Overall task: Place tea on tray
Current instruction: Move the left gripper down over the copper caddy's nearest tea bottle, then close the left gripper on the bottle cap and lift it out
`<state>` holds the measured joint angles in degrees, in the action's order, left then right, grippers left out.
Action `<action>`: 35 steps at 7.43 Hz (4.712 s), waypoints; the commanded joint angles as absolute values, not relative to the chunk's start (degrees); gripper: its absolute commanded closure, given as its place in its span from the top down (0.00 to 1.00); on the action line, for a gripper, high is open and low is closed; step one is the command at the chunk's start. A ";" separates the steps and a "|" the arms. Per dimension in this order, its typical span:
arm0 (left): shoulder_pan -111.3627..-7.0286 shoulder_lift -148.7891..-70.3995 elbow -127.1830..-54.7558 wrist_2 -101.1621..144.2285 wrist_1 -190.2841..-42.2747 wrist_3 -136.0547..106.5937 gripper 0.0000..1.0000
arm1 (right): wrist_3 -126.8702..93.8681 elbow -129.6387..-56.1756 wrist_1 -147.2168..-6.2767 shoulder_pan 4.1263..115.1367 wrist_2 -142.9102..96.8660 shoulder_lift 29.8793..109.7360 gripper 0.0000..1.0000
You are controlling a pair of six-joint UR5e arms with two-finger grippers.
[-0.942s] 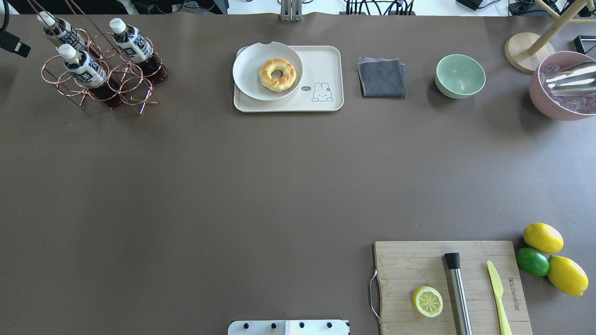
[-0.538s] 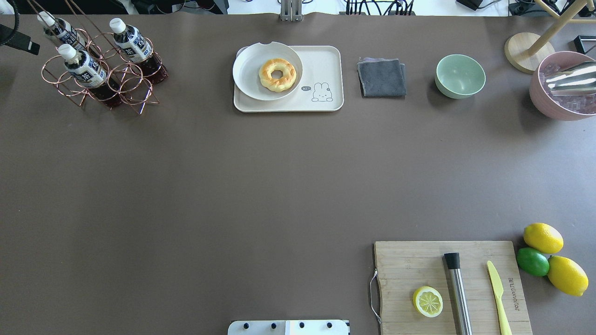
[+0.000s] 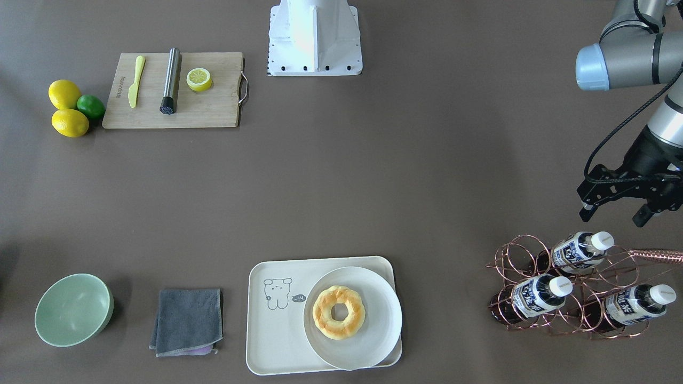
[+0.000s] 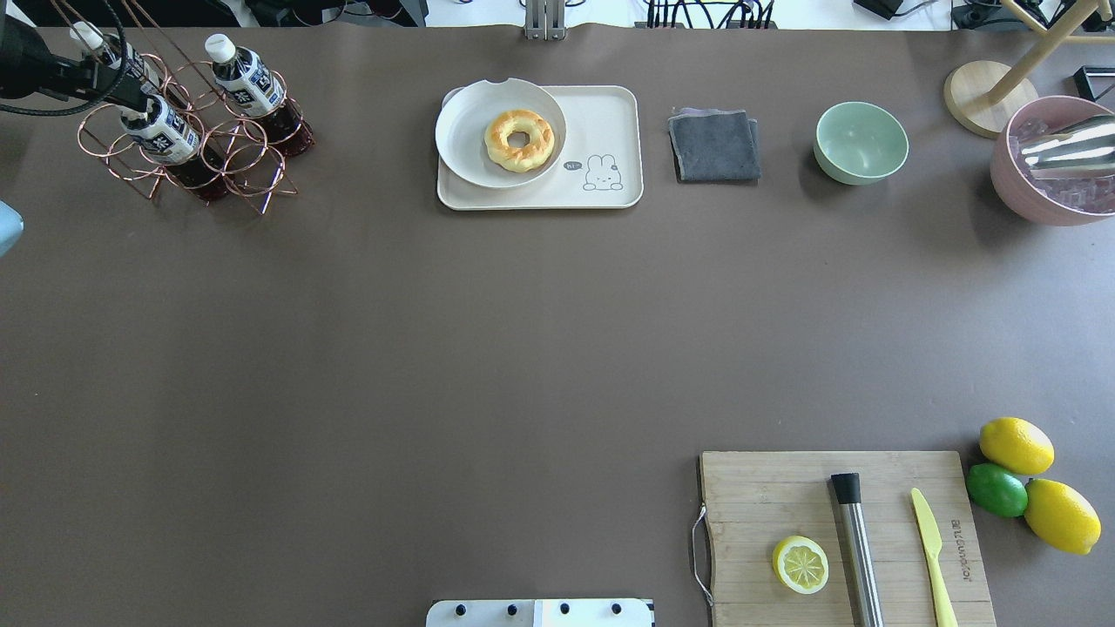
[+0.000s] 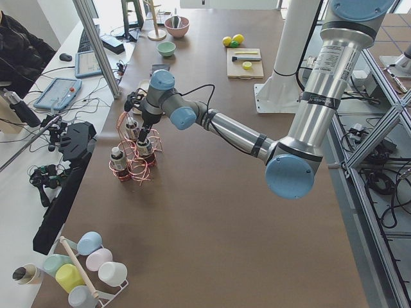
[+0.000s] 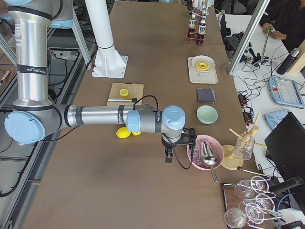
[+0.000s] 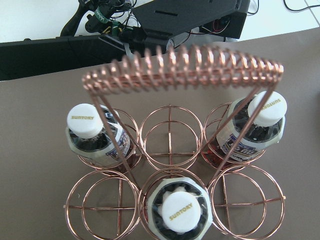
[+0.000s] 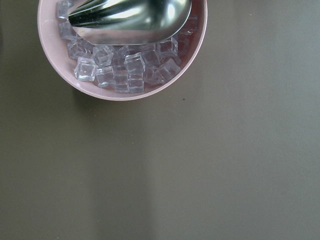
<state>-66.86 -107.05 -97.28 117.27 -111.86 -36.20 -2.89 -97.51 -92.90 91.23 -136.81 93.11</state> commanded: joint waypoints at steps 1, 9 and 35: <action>-66.27 -107.93 -91.61 116.72 -117.99 -36.83 0.95 | -2.90 -97.38 -92.90 91.23 -136.76 92.99 1.00; -66.36 -110.74 -88.33 116.98 -119.53 -36.30 0.52 | -2.99 -97.29 -92.90 91.14 -136.58 93.08 1.00; -68.40 -112.84 -121.20 124.55 -85.61 -43.47 0.00 | -2.99 -96.07 -92.90 91.14 -136.85 92.99 1.00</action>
